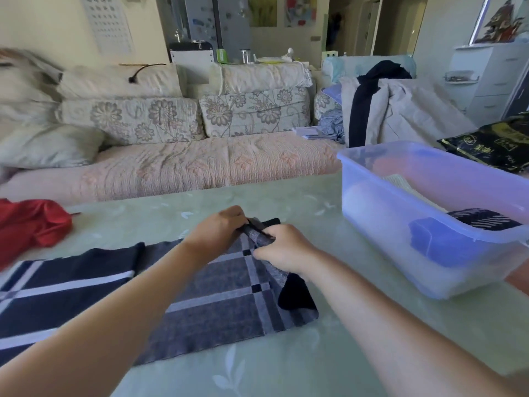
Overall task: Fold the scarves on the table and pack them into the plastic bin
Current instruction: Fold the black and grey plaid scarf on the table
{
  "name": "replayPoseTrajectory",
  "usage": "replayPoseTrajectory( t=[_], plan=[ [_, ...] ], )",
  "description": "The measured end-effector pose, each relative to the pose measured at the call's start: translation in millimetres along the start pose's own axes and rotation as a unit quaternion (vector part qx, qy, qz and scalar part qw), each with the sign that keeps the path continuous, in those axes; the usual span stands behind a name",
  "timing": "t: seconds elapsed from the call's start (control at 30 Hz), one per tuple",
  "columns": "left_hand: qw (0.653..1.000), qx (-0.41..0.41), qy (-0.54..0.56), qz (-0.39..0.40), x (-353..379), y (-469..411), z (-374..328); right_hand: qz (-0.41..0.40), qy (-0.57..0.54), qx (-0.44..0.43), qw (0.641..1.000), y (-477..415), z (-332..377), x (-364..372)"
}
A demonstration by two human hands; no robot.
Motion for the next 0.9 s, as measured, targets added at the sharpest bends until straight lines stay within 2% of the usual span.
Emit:
replayPoseTrajectory(
  t=[0.13, 0.23, 0.3, 0.4, 0.47, 0.57, 0.67, 0.77, 0.9],
  plan=[
    [0.997, -0.077, -0.003, -0.022, -26.2, 68.5, 41.7, 0.069, -0.042, -0.006, 0.997, -0.7, 31.4, 69.2],
    [0.992, -0.122, -0.010, 0.014, -31.5, 121.6, 65.3, 0.128, -0.058, -0.005, 0.990, 4.1, 44.7, 121.3],
    [0.985, -0.153, -0.011, 0.074, -26.8, 153.8, 77.9, 0.171, -0.072, 0.004, 0.983, 11.3, 49.4, 149.7],
    [0.959, -0.176, -0.044, 0.217, -20.7, 193.7, 84.6, 0.234, -0.056, 0.023, 0.970, 14.8, 46.9, 175.5],
    [0.953, -0.194, -0.029, 0.229, -19.5, 207.7, 86.6, 0.221, -0.020, 0.017, 0.975, 8.5, 44.4, 177.1],
    [0.956, -0.232, 0.019, 0.177, -20.7, 201.6, 88.8, 0.131, 0.020, -0.014, 0.991, -10.8, 38.5, 161.4],
    [0.965, -0.218, 0.020, 0.142, -15.9, 179.7, 87.3, 0.067, 0.120, -0.051, 0.989, -31.5, 29.2, 142.6],
    [0.965, -0.196, -0.051, 0.169, -3.2, 161.9, 83.3, 0.032, 0.246, -0.088, 0.965, -54.3, 18.5, 127.7],
    [0.944, -0.224, -0.085, 0.228, 20.2, 152.0, 91.6, 0.023, 0.311, -0.137, 0.940, -79.3, 7.5, 117.1]
  ],
)
Point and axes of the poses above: each hand's wrist, its own y-axis away from the middle knuckle, its own x-axis out of the palm, z = x × y, the point moved 2 cm from there along -y, towards the middle knuckle, and after that the axes turned 10 degrees about -y, right-handed, at the moved point
